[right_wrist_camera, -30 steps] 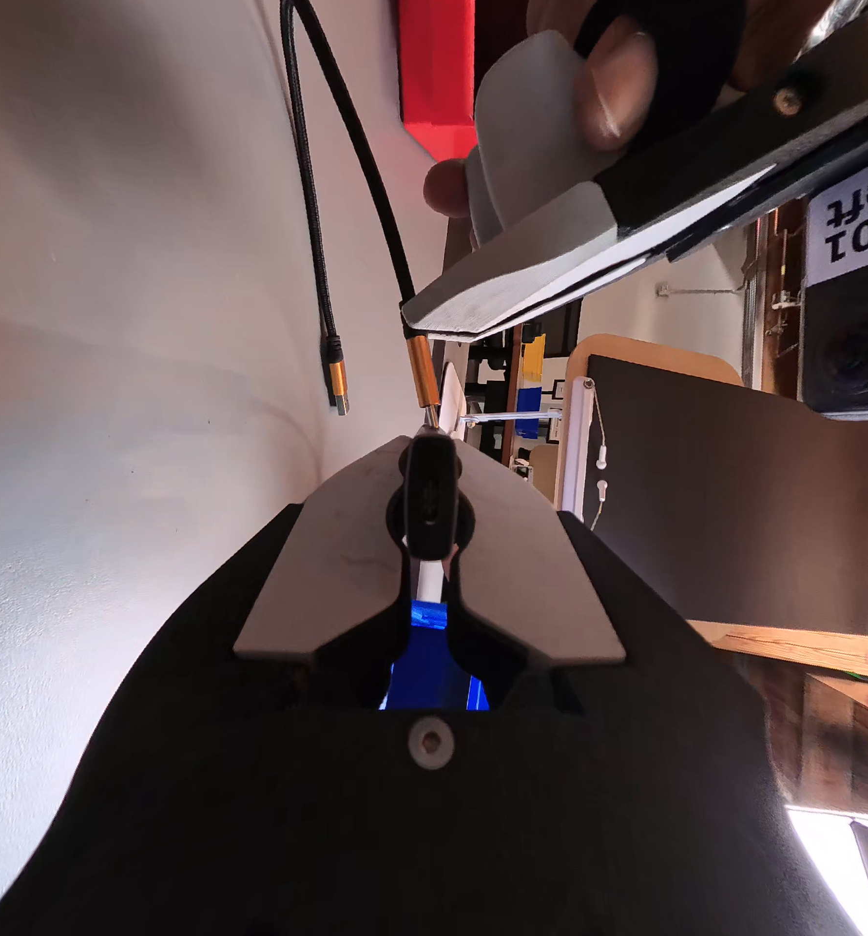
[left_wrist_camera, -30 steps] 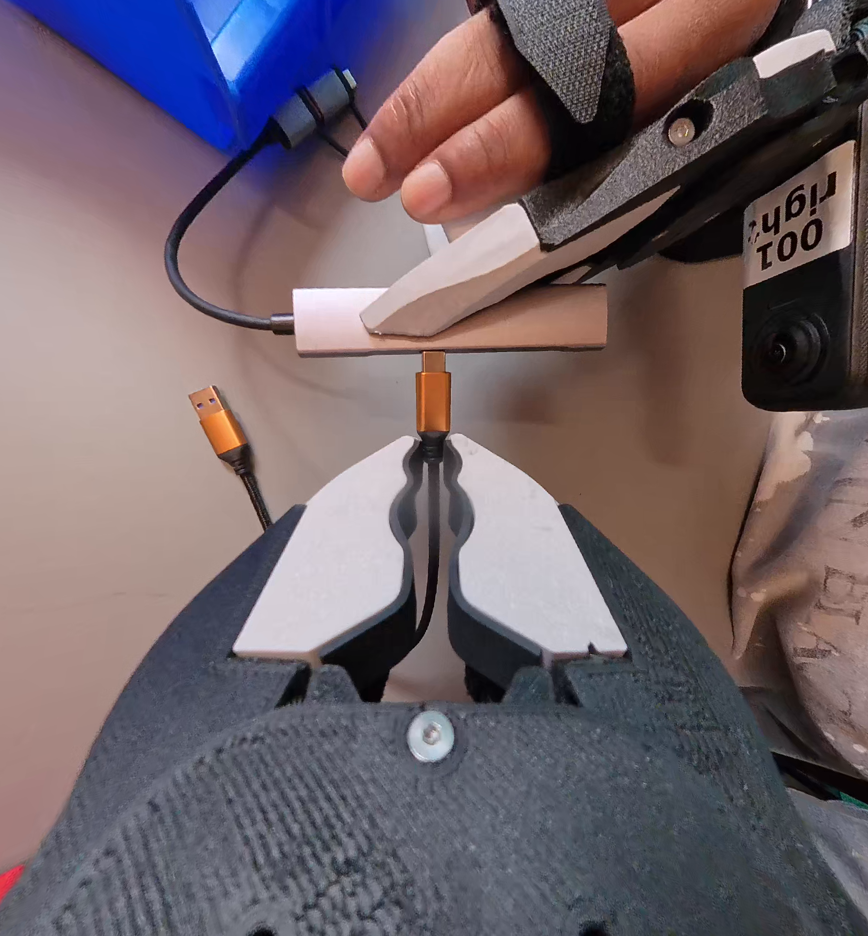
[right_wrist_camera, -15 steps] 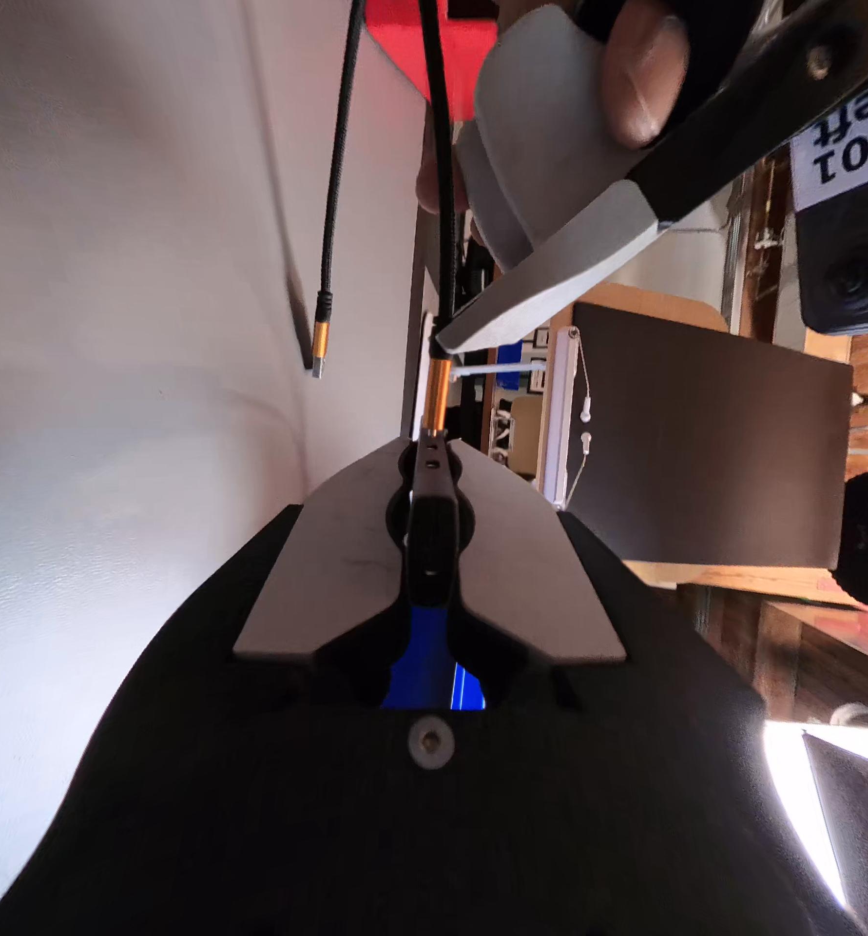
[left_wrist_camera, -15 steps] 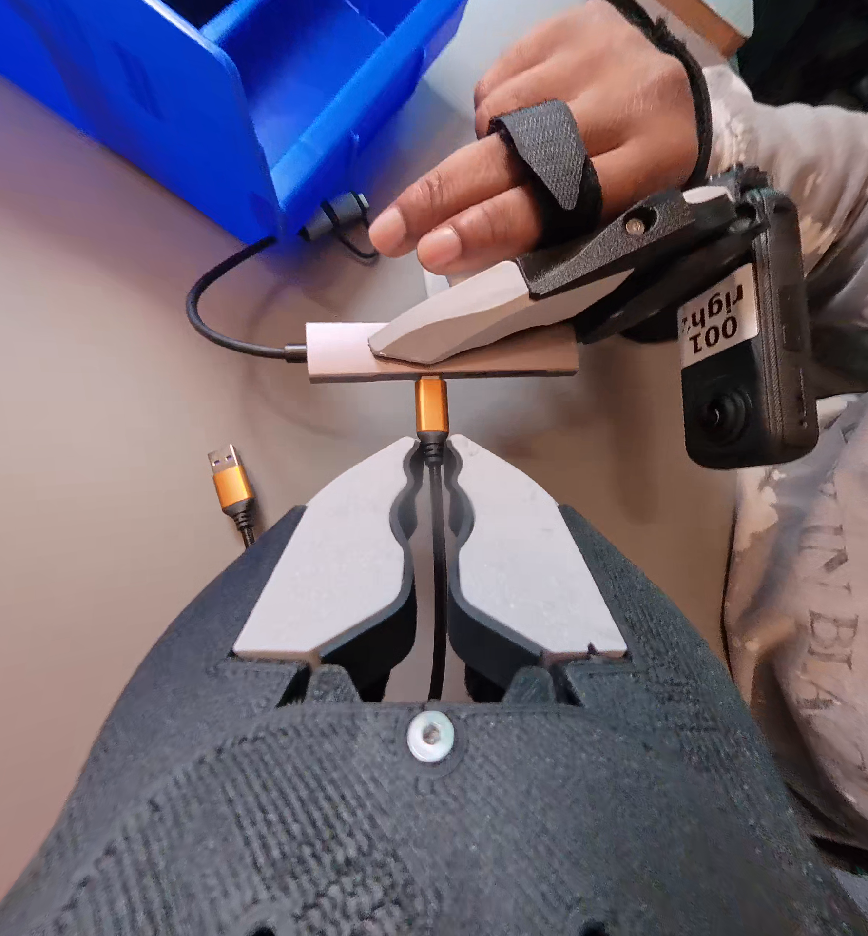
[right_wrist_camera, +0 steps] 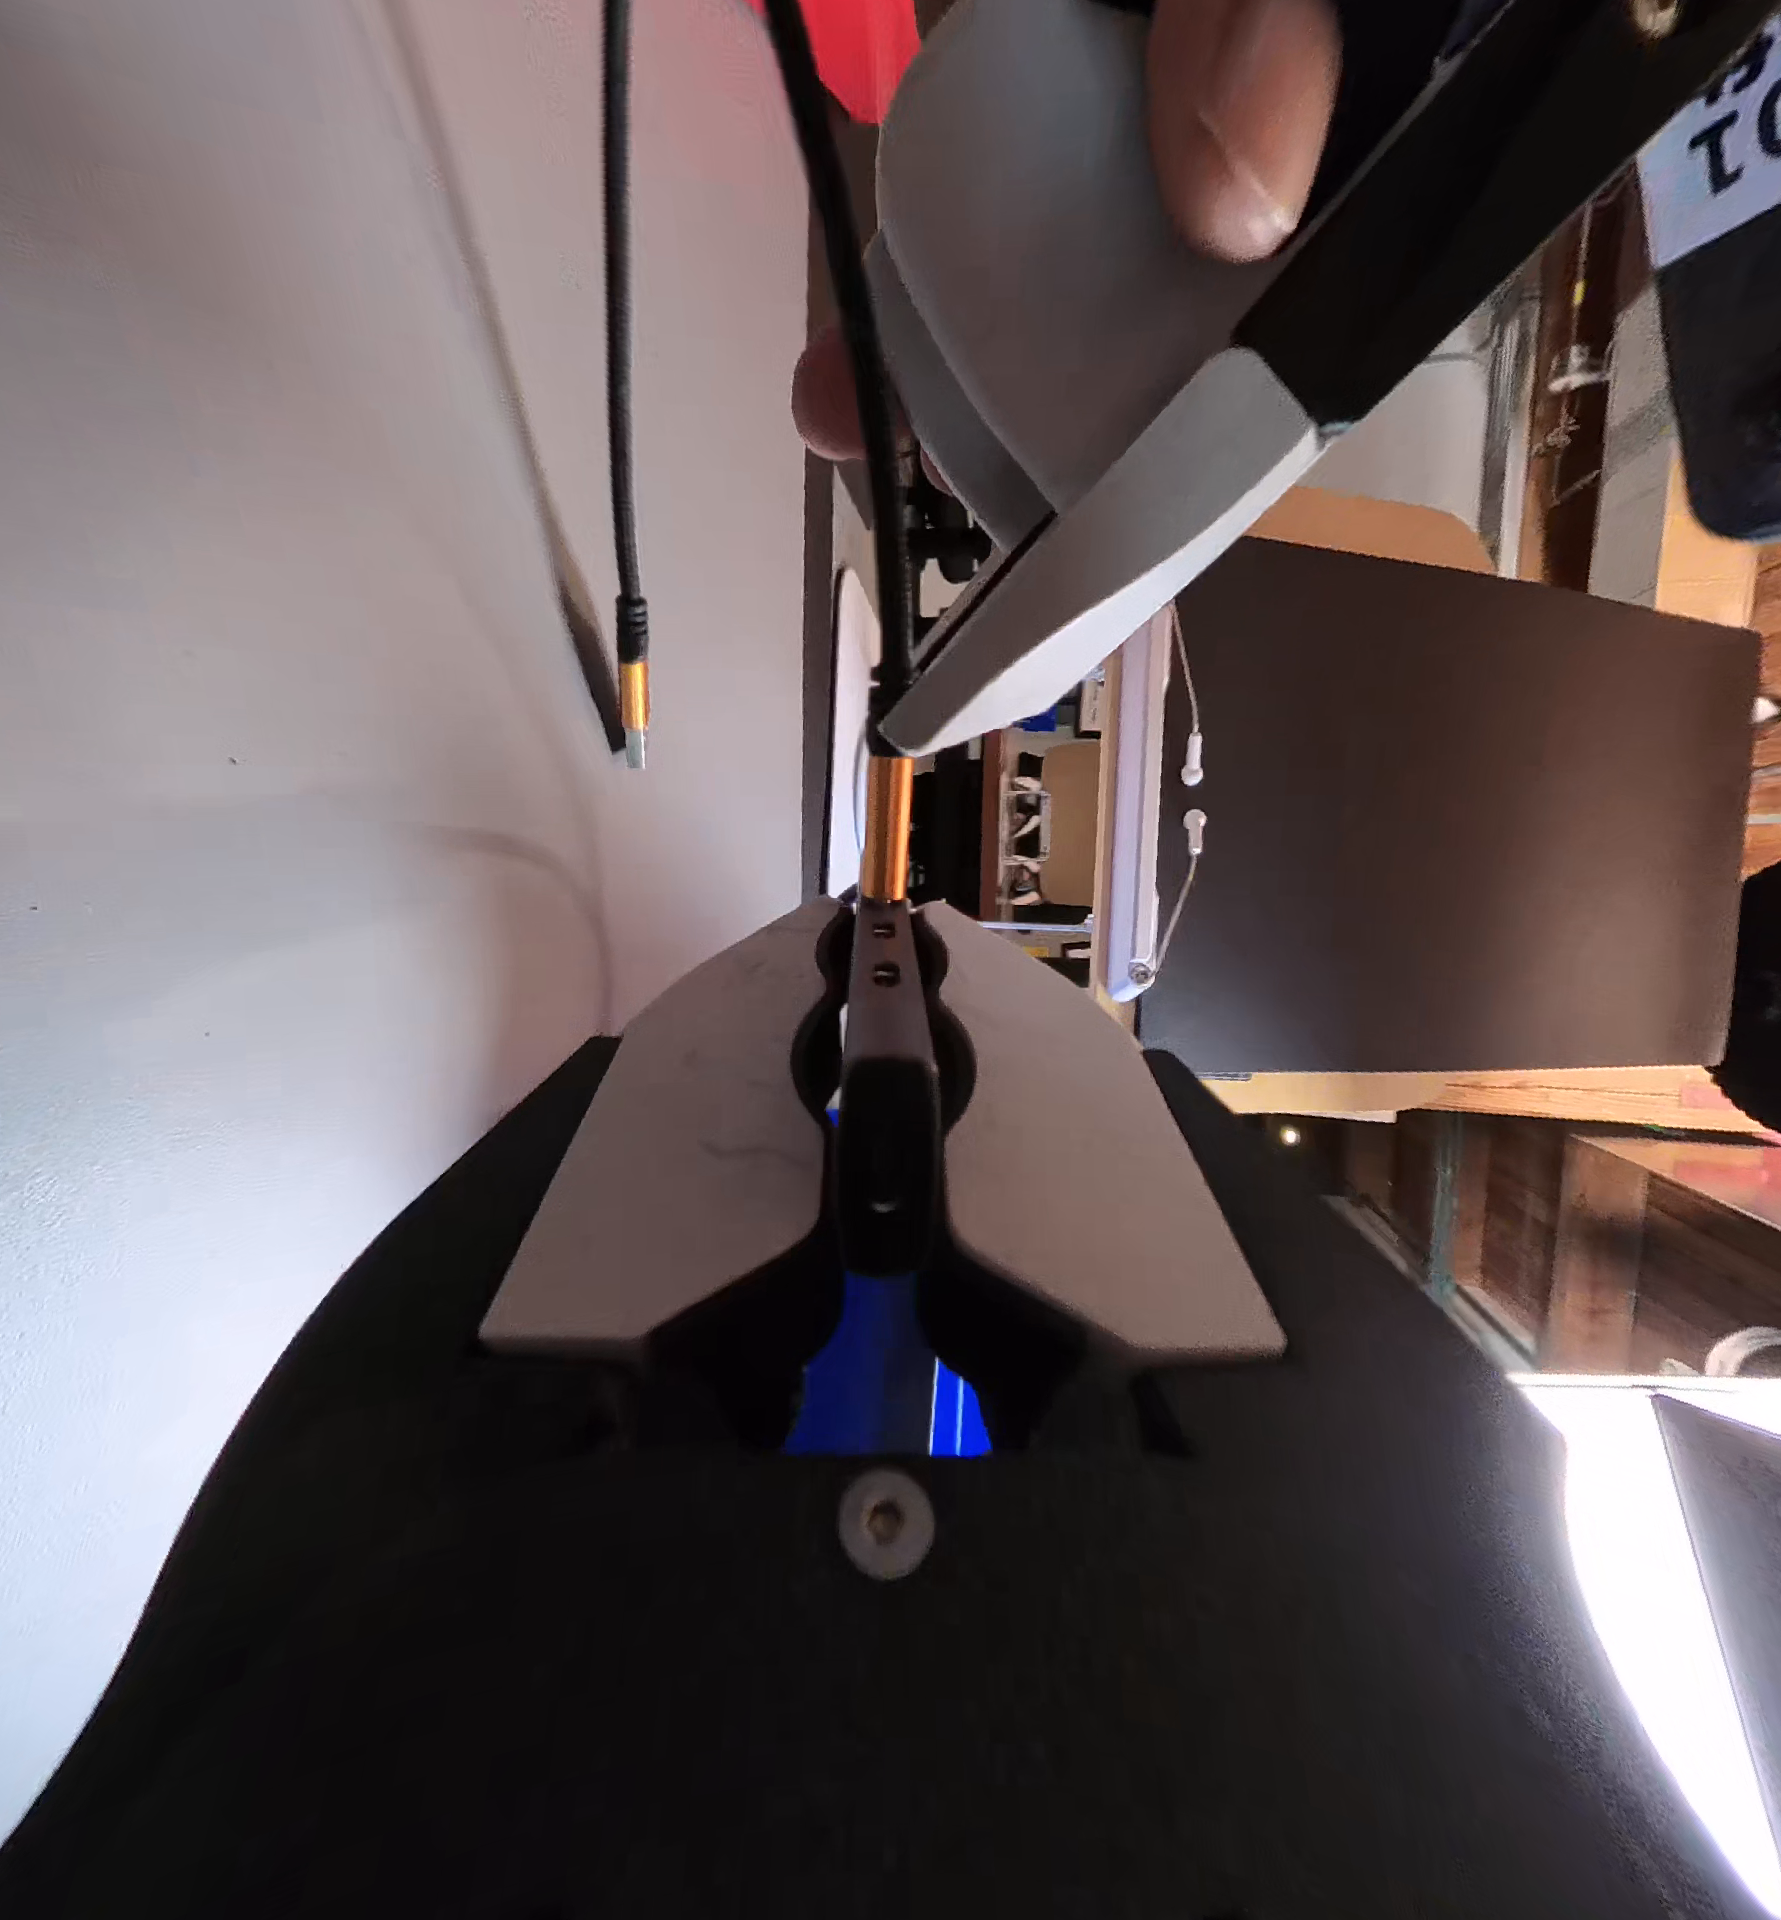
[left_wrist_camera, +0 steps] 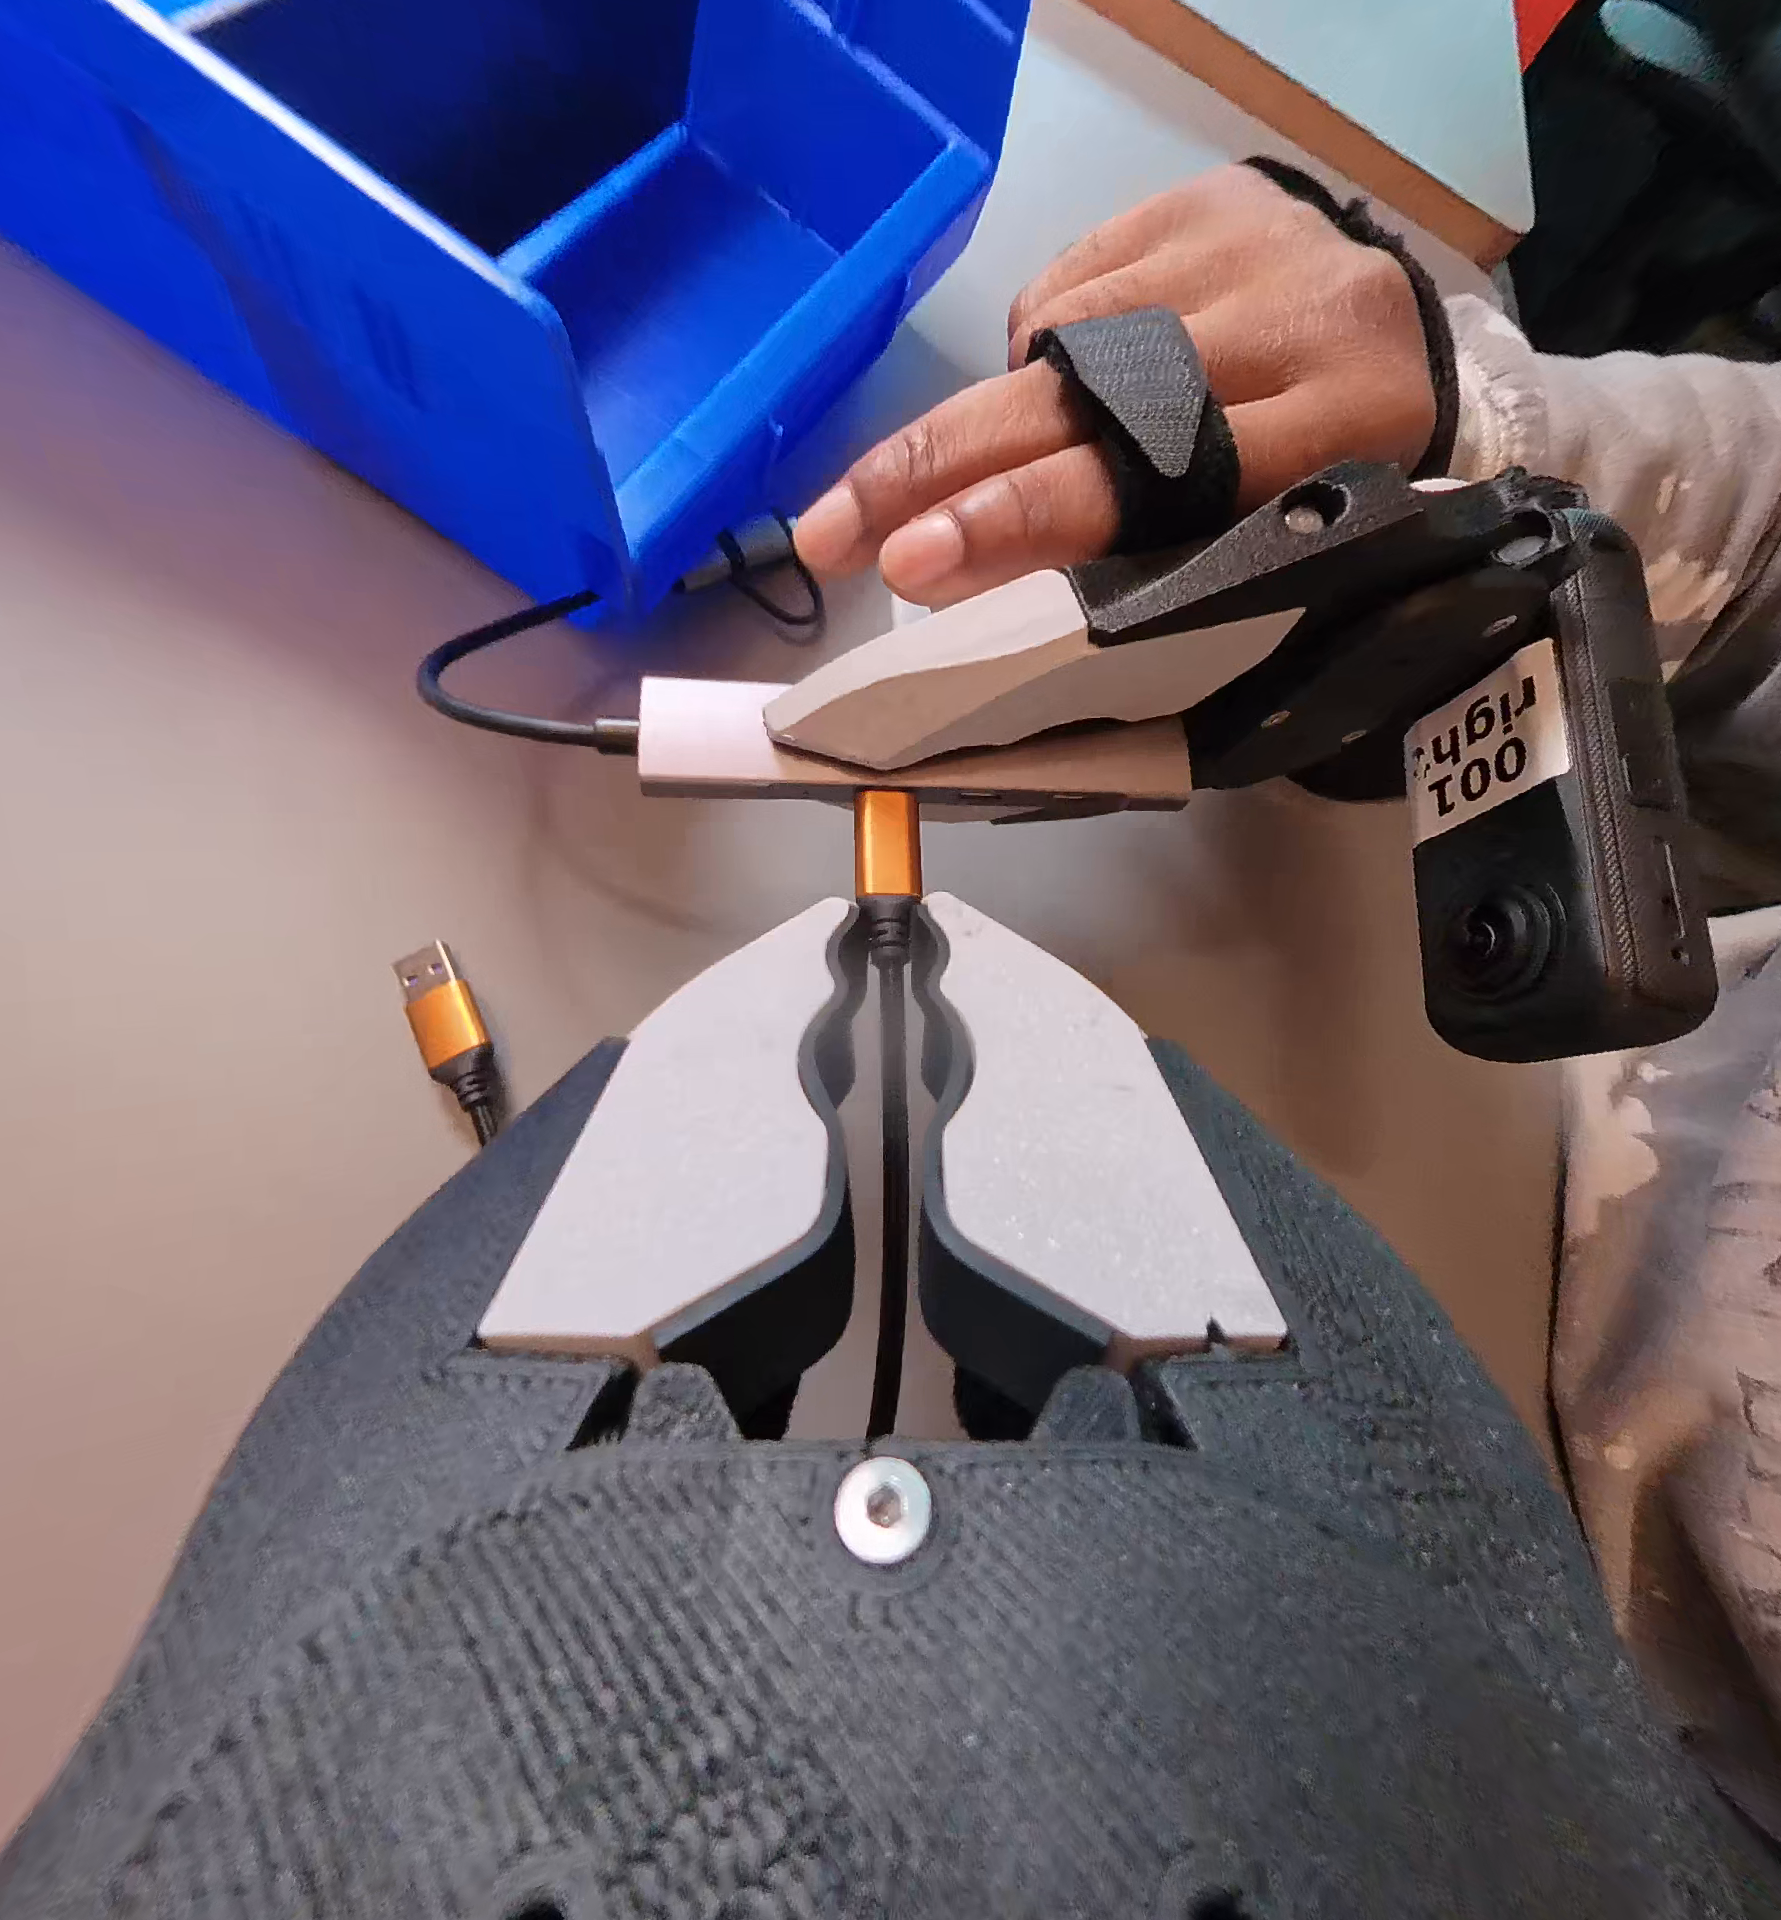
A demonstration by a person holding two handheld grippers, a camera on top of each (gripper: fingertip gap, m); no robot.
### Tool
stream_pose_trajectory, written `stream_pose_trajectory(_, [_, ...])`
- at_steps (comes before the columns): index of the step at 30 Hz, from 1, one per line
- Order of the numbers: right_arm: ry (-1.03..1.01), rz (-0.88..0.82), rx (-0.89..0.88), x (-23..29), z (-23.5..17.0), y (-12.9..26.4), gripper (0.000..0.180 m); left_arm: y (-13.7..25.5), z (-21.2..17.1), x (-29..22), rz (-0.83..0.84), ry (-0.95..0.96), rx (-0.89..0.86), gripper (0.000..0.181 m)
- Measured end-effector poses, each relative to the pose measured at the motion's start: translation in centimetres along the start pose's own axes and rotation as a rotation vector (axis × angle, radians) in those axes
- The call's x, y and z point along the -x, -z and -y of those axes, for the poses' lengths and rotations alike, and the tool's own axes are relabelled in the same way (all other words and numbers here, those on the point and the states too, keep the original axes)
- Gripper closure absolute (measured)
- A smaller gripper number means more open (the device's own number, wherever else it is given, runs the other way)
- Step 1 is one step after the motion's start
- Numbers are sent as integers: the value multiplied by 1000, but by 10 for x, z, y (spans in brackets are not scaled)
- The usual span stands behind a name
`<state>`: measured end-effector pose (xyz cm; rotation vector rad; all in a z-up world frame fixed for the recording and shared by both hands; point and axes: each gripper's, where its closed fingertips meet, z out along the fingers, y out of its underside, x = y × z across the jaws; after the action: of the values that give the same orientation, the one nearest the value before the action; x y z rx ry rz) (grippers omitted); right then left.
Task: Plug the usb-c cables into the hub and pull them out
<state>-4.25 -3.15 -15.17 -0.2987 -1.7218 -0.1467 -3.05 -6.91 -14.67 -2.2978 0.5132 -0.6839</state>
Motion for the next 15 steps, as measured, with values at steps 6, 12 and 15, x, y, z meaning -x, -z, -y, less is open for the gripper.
stream_pose_trajectory(6, [-117,11,-49,-8,2,3,170,8,11,-5,-39,4,-73,172])
stream_pose_trajectory(12, [-235,41,-241,-17,19,19,170,21,9,-21,-183,38,-93,172])
stream_pose_trajectory(15, [-314,81,-336,-21,30,29,170,26,7,-27,-253,48,-98,173])
